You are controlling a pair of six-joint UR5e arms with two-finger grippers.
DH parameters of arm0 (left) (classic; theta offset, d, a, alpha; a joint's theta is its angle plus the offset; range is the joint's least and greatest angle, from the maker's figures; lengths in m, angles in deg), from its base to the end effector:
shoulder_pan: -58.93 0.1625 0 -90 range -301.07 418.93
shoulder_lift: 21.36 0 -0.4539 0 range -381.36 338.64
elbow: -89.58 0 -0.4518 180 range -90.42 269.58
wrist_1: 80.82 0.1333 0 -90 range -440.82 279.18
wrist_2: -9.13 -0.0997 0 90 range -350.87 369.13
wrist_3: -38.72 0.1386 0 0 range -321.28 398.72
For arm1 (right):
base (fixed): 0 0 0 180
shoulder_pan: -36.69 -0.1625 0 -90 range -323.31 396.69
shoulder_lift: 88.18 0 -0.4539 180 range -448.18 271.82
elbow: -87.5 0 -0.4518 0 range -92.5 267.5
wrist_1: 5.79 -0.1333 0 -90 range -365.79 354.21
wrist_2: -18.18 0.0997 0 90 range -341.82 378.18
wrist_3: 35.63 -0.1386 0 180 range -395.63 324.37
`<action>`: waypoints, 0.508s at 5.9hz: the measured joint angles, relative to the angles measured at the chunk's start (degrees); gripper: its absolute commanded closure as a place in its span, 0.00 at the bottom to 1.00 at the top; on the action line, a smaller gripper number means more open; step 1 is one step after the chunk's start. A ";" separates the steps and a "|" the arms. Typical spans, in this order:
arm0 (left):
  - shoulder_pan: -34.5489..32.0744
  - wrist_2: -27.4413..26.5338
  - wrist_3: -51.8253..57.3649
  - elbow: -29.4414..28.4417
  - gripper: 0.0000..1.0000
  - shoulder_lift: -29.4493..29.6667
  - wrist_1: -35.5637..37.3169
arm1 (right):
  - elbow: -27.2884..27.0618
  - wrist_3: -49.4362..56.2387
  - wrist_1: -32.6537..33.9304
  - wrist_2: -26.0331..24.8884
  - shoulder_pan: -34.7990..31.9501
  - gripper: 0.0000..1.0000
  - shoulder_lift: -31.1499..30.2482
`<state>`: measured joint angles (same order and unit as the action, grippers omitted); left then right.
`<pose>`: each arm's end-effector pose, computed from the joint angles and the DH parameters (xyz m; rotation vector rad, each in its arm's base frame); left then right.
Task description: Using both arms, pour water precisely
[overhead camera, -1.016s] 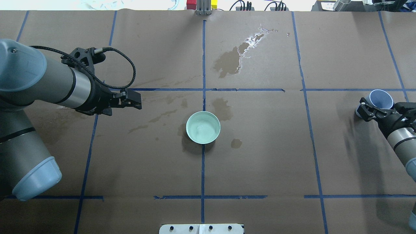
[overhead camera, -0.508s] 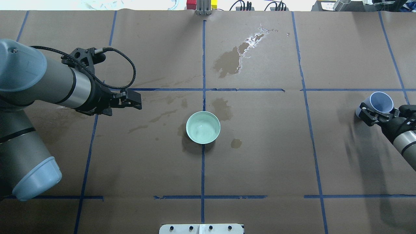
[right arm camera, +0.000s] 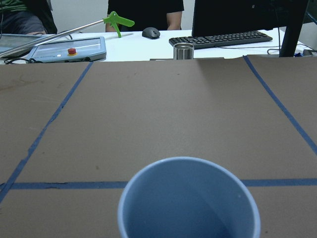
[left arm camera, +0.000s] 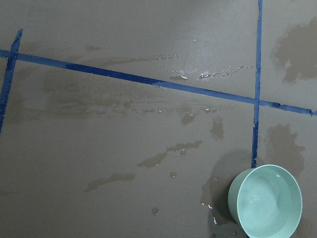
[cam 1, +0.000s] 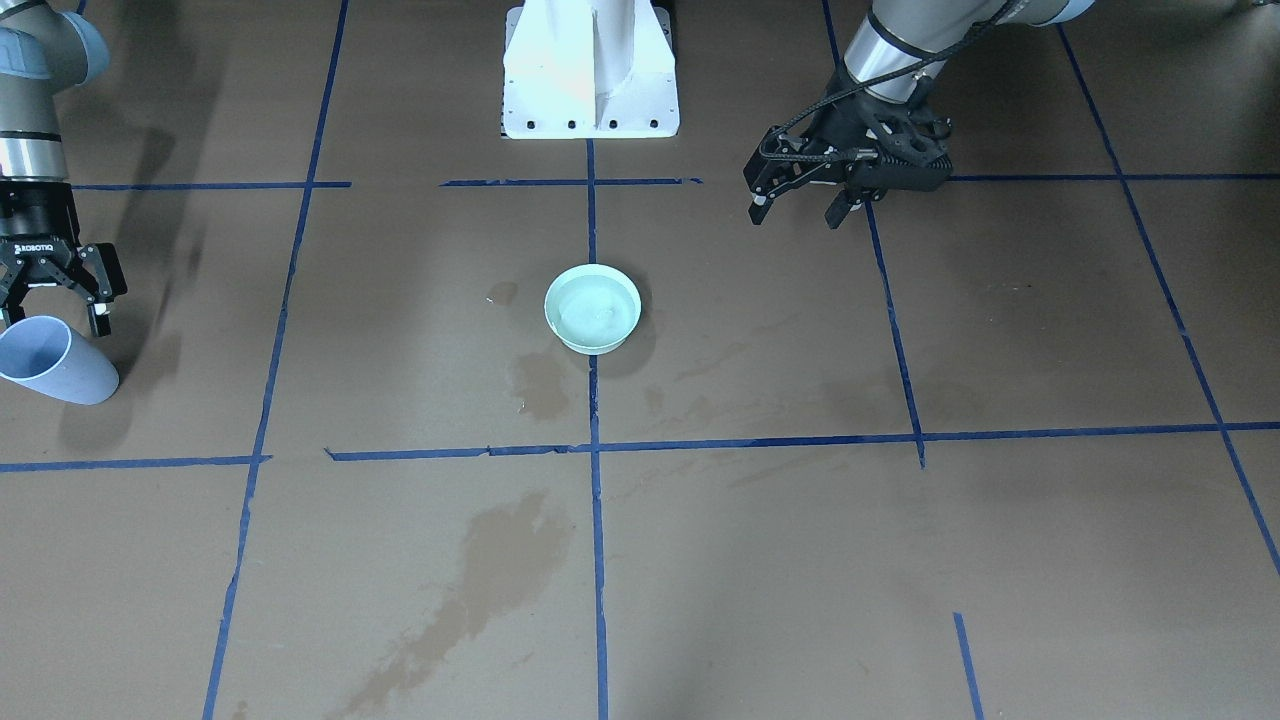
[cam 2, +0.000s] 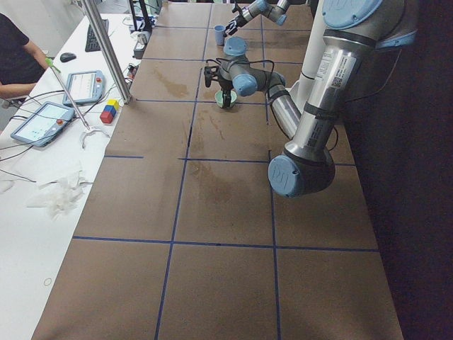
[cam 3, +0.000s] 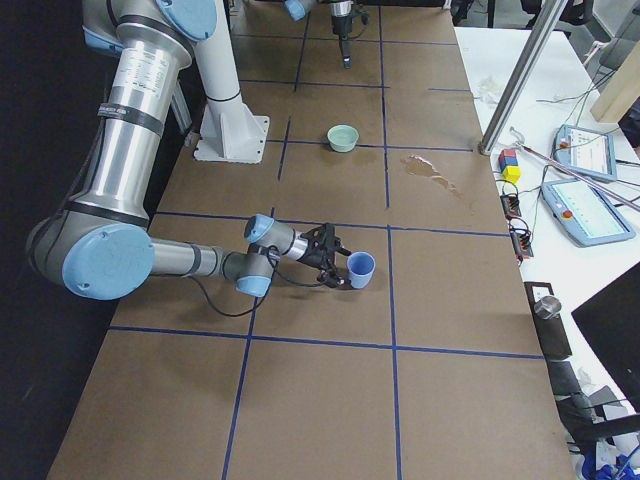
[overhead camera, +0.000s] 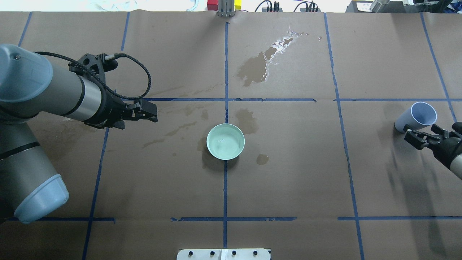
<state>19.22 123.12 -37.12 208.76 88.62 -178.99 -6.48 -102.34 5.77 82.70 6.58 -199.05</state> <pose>0.4208 -0.4495 0.2317 0.1049 1.0517 -0.1943 -0.2736 -0.3817 0.6898 0.8349 -0.7654 0.3448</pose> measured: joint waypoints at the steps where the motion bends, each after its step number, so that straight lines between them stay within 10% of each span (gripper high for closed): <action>1: 0.20 0.00 0.00 -0.29 0.00 -0.02 0.00 | -3.59 0.00 0.02 5.36 -0.20 0.00 -3.18; 3: 0.70 0.07 -0.12 -1.05 0.00 0.26 0.00 | -8.14 1.02 0.13 18.43 -3.94 0.00 -7.38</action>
<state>19.92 123.18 -37.25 207.71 88.88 -178.99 -14.61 -101.32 5.90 101.13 2.64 -206.43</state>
